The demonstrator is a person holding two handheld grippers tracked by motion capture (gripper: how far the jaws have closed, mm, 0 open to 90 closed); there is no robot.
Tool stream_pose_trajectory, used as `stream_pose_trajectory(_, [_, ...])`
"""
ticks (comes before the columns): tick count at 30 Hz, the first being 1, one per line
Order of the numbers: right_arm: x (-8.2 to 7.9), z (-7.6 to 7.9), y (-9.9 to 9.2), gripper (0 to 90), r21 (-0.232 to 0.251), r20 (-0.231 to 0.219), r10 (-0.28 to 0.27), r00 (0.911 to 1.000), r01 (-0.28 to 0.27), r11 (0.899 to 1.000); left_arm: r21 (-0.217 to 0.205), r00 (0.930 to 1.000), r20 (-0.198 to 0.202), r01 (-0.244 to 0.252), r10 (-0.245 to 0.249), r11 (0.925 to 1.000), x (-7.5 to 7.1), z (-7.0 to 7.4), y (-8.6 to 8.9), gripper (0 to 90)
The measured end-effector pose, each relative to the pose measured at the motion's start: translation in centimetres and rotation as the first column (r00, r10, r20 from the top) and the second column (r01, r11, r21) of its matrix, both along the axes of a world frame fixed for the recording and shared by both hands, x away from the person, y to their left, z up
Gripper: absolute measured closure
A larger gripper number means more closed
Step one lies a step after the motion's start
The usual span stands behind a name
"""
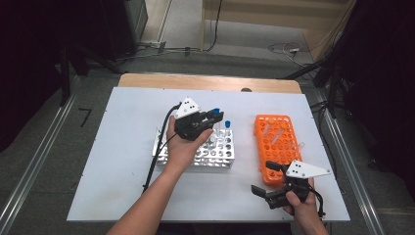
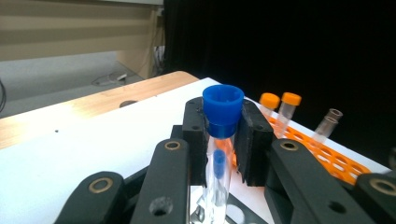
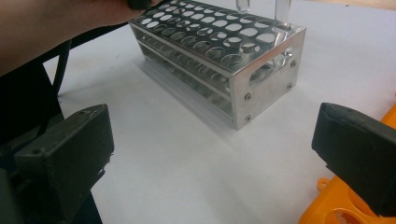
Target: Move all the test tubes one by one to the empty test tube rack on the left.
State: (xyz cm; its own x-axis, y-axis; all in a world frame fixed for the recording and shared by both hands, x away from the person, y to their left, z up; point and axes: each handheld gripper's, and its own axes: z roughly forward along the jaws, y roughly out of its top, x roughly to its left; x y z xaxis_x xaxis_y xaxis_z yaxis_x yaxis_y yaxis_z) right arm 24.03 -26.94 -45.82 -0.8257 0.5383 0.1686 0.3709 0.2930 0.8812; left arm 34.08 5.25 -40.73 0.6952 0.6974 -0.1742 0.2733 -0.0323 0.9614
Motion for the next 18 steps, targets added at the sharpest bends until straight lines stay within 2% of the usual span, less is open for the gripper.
stream_pose_trajectory(3, [0.0, 0.0, -0.1, 0.0, 0.0, 0.0, 0.001, 1.0, -0.001, 1.0, 0.002, 0.9997, -0.002, -0.023, 0.023, 0.9997, 0.4, -0.4, -0.3, 76.0])
stream_pose_trajectory(9, [0.0, 0.0, -0.1, 0.0, 0.0, 0.001, 0.002, 1.0, -0.002, 1.0, 0.012, 0.9996, -0.001, -0.027, 0.027, 0.9996, 0.9, -1.0, -0.8, 76.0])
stream_pose_trajectory(15, [0.0, 0.0, -0.1, 0.0, -0.002, 0.003, 0.002, 1.0, -0.002, 1.0, 0.043, 0.9991, -0.001, -0.042, 0.042, 0.9982, 1.1, -1.5, -1.2, 75.9])
stream_pose_trajectory(18, [0.0, 0.0, -0.1, 0.0, -0.002, 0.003, 0.001, 1.0, -0.001, 1.0, 0.04, 0.9992, 0.001, -0.039, 0.039, 0.9984, 1.0, -1.5, -1.1, 75.9])
